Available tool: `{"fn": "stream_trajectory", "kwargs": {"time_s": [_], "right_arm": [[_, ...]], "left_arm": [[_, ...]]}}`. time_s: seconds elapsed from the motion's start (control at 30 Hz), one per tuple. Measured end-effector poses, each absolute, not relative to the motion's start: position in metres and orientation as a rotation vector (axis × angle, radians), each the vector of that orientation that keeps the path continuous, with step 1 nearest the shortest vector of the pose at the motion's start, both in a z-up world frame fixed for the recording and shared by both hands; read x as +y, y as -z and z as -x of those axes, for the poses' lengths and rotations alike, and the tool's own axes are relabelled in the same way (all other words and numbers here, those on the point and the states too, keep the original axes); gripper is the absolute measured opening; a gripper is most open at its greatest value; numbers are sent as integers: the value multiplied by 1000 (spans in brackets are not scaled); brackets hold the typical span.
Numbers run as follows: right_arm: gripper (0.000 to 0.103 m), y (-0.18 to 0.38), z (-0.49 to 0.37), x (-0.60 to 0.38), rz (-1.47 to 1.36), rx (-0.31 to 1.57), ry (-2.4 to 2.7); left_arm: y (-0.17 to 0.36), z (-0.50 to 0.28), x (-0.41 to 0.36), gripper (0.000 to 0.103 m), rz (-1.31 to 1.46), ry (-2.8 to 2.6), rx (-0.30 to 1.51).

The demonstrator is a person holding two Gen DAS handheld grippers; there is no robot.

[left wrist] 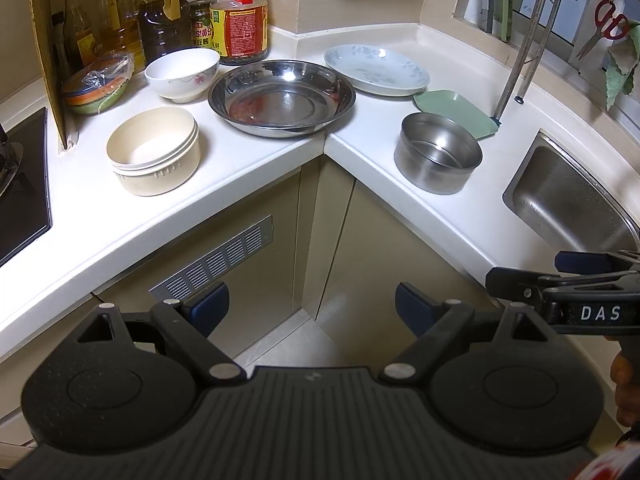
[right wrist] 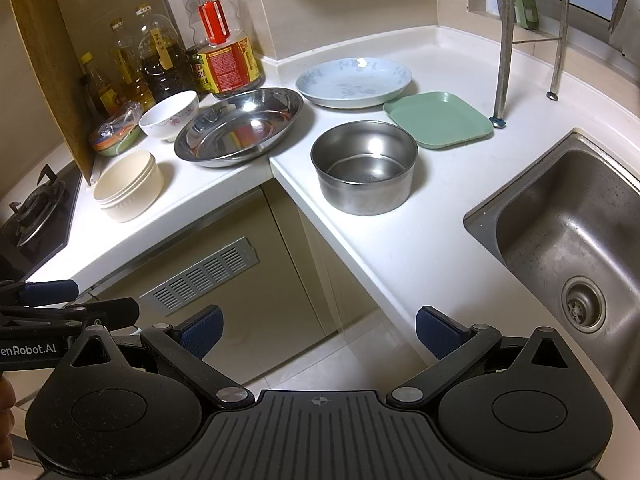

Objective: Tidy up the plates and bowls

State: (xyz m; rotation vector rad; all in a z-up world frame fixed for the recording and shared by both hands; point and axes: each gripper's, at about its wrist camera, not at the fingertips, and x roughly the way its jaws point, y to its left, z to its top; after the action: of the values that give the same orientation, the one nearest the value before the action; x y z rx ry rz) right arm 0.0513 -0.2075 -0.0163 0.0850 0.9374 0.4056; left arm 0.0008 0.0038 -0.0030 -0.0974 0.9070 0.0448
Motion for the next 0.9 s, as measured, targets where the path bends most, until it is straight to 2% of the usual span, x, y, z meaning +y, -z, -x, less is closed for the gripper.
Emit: {"fn": "stream_trajectory", "kwargs": {"time_s": [0.9], "right_arm": [[102,16,-55,-211,-85,936,-406]], "left_arm": [[6,-2,7,89,98,-44,910]]}}
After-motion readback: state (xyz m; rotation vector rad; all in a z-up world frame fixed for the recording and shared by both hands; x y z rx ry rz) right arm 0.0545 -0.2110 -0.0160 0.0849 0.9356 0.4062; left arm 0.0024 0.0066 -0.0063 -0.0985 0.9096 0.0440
